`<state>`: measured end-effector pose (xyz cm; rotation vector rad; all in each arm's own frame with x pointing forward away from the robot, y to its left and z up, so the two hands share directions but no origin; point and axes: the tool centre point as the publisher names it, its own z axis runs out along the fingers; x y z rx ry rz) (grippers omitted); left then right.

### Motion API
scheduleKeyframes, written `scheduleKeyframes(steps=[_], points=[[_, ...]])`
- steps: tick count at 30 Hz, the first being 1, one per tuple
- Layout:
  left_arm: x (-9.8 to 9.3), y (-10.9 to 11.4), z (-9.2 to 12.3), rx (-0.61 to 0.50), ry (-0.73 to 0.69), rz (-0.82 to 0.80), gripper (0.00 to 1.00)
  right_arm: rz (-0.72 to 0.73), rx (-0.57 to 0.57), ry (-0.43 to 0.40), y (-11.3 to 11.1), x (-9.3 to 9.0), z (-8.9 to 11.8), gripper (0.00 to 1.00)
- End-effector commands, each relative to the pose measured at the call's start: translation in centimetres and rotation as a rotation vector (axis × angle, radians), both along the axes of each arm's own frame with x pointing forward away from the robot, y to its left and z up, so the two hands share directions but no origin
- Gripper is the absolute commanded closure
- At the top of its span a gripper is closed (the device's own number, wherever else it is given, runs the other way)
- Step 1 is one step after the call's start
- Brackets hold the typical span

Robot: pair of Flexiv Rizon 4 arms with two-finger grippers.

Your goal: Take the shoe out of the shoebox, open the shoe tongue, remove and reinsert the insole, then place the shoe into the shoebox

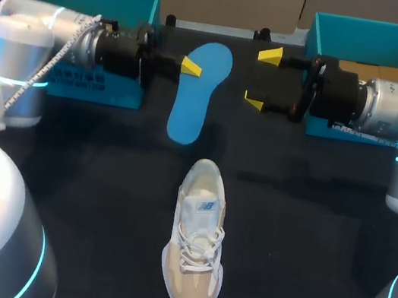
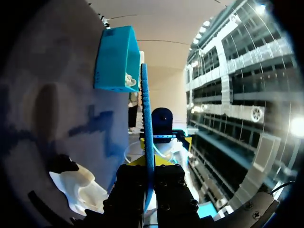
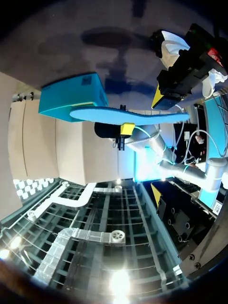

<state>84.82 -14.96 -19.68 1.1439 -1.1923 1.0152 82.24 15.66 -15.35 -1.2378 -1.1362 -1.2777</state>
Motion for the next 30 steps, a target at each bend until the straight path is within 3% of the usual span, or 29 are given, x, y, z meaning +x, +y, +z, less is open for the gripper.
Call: scheduleKeyframes(steps=[1,9,21,30], points=[[-0.6,0.1,-0.5,0.005,0.02,0.018,1.0,0.018,-0.109,0.019,0.1,0.0,1.1,0.0],[-0.9,0.4,-1.2,0.028,0.051,0.026,1.0,0.049,-0.31,0.088,0.9,0.2,2.3,0.0],[-0.9,0.4,-1.2,0.028,0.051,0.026,1.0,0.096,-0.76,0.201,2.9,1.2,6.3,0.0],[-0.9,0.4,-1.2,0.028,0.051,0.026,1.0,0.088,-0.957,0.245,4.0,0.5,8.5,0.0]])
